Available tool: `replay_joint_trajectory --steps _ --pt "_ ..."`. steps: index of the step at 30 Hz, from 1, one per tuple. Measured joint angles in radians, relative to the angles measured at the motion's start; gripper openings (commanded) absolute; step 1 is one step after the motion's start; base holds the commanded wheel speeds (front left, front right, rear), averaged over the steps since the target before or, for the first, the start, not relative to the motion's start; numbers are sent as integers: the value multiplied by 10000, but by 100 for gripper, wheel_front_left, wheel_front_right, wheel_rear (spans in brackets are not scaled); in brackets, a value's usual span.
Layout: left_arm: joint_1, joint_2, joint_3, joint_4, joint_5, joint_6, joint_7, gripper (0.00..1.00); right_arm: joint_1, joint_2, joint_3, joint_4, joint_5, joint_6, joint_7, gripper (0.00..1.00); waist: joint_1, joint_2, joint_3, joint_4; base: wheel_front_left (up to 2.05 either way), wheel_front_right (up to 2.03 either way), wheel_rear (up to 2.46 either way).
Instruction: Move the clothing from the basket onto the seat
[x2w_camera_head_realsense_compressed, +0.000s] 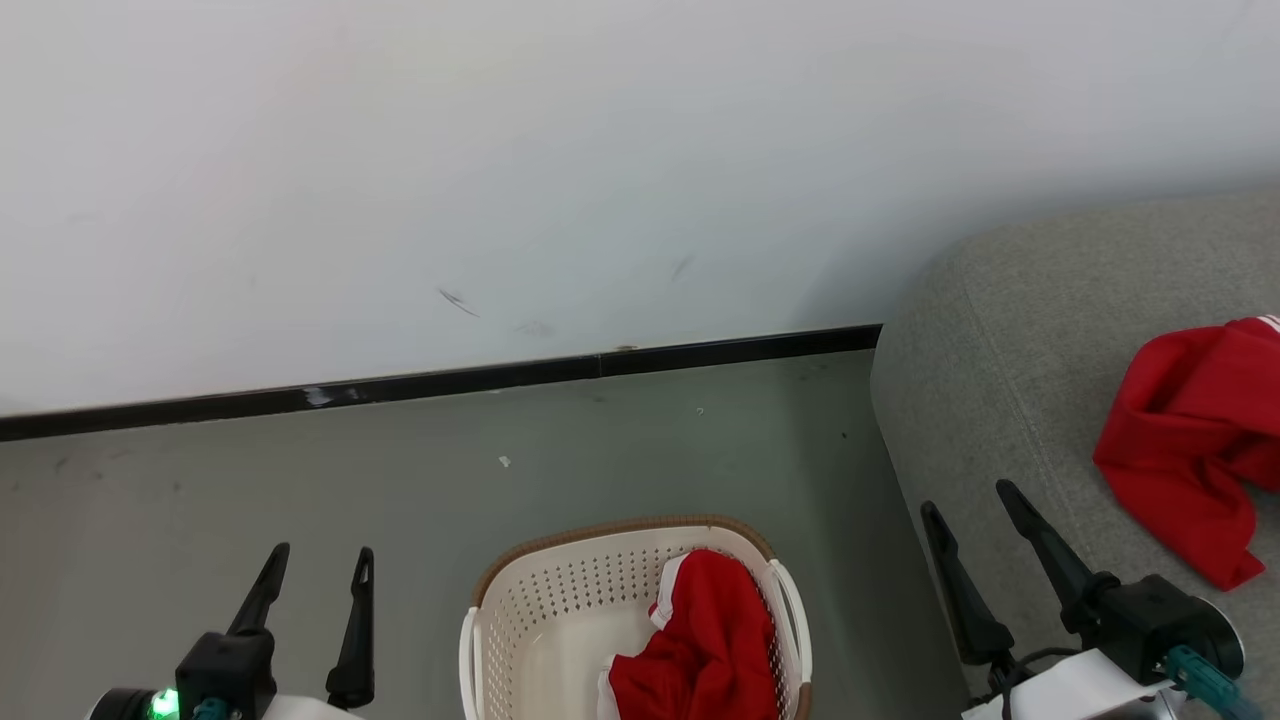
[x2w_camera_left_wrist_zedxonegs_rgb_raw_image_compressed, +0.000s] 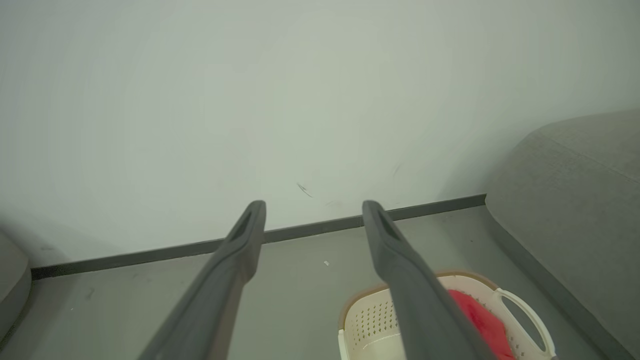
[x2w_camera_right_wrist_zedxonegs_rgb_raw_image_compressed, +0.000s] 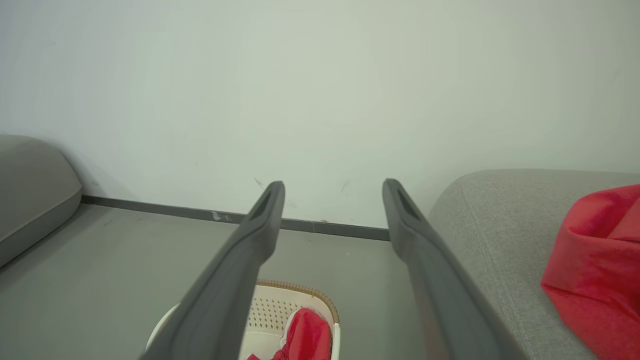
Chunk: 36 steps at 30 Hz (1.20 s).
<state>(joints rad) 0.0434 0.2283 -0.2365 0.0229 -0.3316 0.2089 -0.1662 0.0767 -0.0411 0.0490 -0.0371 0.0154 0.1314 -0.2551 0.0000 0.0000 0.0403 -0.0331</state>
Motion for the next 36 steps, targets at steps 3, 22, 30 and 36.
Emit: replay_joint_trajectory --steps 3,22,30,36 --pt "-422 19 -171 105 21 -144 245 100 -21 2 -50 -190 -6 0 0 100 0 0 170 -19 0 0 0" --pt "-2727 -548 -1538 1501 328 -982 1223 100 -649 15 -807 -1093 -169 -2 0 100 0 0 1623 -303 0 0 0" --pt "-3373 -815 -1877 2174 443 -1145 1358 100 -1197 15 -951 -1517 -167 -2 0 100 0 0 2485 -516 0 0 0" --pt "-3770 -988 -2090 2715 704 -1252 1444 100 -1739 13 -989 -1822 -151 -2 0 100 0 0 3207 -714 0 0 0"
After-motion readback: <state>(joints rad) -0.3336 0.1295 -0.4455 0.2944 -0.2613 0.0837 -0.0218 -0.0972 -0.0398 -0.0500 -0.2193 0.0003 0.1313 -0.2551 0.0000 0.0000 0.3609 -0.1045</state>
